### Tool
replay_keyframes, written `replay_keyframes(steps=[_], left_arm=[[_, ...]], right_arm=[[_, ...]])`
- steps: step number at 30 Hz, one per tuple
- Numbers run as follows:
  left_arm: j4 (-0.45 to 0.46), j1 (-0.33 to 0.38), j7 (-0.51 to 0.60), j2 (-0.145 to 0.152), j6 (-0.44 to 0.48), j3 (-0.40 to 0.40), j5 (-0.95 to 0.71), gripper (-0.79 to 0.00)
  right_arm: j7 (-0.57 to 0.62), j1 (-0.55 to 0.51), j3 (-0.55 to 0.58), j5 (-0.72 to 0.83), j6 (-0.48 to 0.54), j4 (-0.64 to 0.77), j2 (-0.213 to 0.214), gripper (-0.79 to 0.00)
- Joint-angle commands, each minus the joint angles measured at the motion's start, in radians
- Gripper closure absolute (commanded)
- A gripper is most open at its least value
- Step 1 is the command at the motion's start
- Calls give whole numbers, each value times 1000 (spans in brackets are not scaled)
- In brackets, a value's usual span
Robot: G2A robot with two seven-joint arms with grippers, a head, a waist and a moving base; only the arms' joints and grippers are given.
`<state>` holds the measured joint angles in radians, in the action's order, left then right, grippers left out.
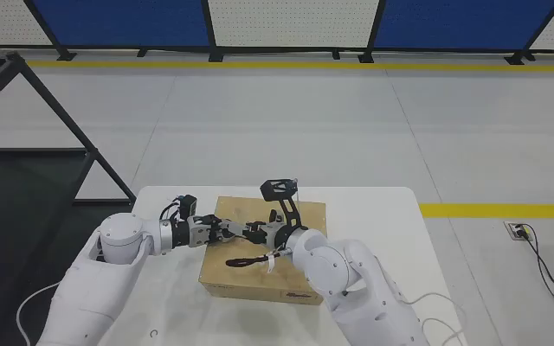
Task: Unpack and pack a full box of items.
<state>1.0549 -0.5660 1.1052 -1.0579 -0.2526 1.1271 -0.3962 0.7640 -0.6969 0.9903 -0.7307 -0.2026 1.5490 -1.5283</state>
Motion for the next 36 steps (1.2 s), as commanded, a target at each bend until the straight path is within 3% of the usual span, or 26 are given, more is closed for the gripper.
replay_keyframes(steps=[1,10,18,19,20,21,24,32,36], left_arm=[[3,-3,-5,1,-1,2,-4,0],[-1,-3,-5,2,5,1,-2,0],[-17,4,-2,4,13,3,-3,0],[-17,4,-2,4,14,3,-3,0],[-18,4,-2,4,14,2,-3,0],[-17,4,-2,4,14,2,-3,0],[-17,4,-3,5,14,3,-3,0],[-18,6,-4,6,15,0,3,0],[-17,6,-3,6,14,0,-1,0]], right_arm=[[-6,-1,0,6,10,0,0,-785],[5,38,5,19,-22,-55,-6,-785],[145,136,2,34,-22,-165,-11,-782],[157,144,1,37,-23,-176,-11,-736],[174,154,-1,43,-18,-186,-12,-548],[186,162,0,48,-13,-196,-12,-496],[210,176,-3,57,-5,-220,-13,-409],[232,195,-16,53,-1,-262,-16,-336],[233,203,-14,52,8,-279,-15,-163]])
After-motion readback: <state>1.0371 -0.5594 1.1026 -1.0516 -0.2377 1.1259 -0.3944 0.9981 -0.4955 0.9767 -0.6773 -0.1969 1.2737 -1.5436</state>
